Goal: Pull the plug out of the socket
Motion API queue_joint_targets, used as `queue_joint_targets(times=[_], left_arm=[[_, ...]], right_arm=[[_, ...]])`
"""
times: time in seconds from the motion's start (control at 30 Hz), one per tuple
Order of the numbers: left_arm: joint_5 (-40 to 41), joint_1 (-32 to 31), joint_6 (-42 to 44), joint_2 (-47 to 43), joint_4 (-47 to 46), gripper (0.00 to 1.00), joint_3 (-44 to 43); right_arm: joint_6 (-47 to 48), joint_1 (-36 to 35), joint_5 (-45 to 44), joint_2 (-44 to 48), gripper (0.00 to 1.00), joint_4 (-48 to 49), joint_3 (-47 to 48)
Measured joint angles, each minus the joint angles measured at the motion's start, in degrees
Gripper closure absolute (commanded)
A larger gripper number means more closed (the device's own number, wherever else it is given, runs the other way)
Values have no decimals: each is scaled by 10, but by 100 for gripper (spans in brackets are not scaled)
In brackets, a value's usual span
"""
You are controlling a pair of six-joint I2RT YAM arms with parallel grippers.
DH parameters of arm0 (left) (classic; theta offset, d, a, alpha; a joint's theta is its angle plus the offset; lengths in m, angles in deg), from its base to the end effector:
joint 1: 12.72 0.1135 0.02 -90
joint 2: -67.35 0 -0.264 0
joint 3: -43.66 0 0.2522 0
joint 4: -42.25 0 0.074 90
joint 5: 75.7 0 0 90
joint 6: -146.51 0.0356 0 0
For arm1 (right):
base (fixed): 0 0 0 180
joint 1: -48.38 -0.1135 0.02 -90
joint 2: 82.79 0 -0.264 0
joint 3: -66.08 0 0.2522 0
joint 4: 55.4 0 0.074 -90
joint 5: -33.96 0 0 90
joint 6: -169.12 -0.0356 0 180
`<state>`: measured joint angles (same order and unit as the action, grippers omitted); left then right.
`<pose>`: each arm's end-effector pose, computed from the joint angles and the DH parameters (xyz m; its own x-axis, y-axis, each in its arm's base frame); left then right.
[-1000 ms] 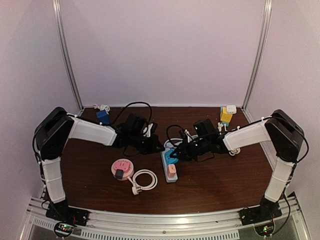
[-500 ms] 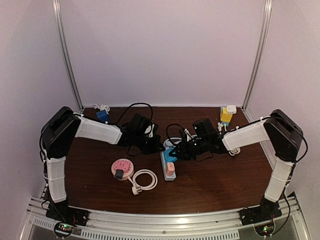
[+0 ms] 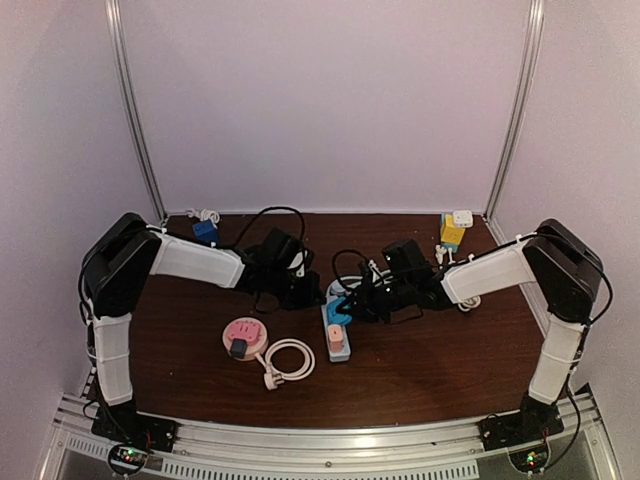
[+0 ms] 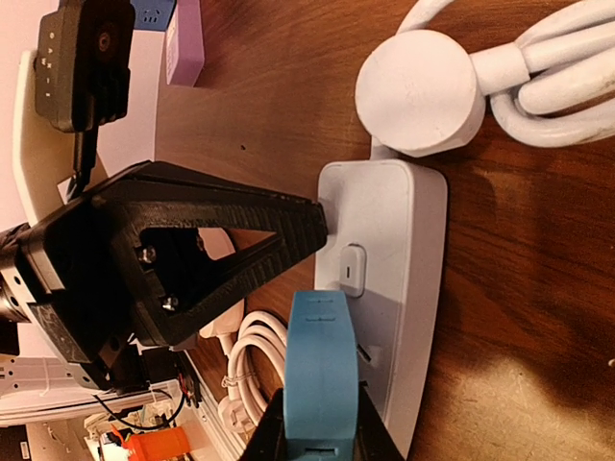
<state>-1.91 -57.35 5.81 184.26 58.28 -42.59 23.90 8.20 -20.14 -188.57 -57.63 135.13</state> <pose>0.2995 -0.3096 0.1416 -0.9555 -0.1009 -0.2773 0.1129 0.7432 -0.6595 0.2722 0.2572 0.1521 -0.9894 0.0353 -0.1407 -0.1023 0.5184 0.8490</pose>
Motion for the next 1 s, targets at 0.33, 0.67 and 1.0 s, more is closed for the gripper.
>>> queue_joint_targets(times=[0.33, 0.67, 1.0], left_arm=[[-5, -6, 3, 4, 6, 100, -4], [2, -10, 7, 19, 27, 100, -34], [17, -12, 18, 20, 39, 100, -44]], right_arm=[[-53, -1, 5, -14, 100, 47, -13], [-98, 4, 17, -19, 100, 129, -47], [-163, 13, 31, -28, 100, 247, -93]])
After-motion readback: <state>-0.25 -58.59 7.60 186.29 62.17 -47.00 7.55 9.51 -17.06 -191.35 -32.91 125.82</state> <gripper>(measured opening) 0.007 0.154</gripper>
